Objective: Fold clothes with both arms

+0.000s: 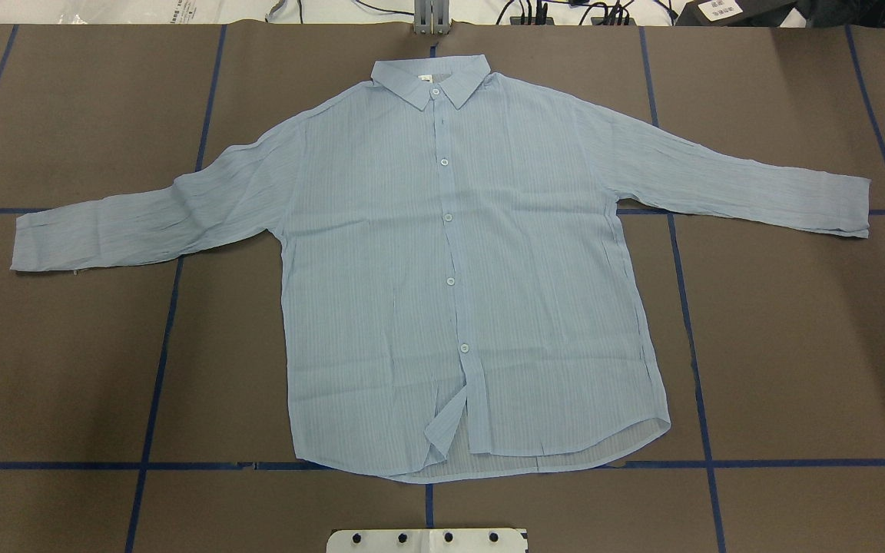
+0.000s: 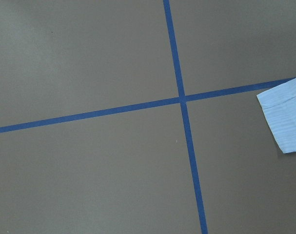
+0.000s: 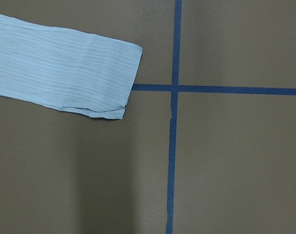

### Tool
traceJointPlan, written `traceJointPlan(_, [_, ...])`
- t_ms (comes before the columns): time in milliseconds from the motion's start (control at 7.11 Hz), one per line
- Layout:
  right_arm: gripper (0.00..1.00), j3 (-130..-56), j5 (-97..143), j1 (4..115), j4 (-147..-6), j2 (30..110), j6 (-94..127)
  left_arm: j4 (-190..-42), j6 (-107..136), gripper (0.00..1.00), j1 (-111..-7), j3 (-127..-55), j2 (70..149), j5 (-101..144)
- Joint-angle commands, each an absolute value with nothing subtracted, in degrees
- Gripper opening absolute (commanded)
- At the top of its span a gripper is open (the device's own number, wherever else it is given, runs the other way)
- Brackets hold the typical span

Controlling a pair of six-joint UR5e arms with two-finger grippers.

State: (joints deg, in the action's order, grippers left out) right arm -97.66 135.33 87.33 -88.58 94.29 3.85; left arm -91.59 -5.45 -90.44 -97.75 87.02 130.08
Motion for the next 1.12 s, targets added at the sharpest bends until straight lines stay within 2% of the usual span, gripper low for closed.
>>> traceJointPlan(0, [1.0,-97.91,134.74,87.45,-88.59,94.22,3.95,-91.58,-5.45,1.0,-90.44,-97.82,87.1,130.08])
traceJointPlan(984, [1.0,-97.12,134.82,87.45,-88.51,93.96,3.87,-91.93,-6.06,1.0,-90.44,-98.78,87.71,130.16])
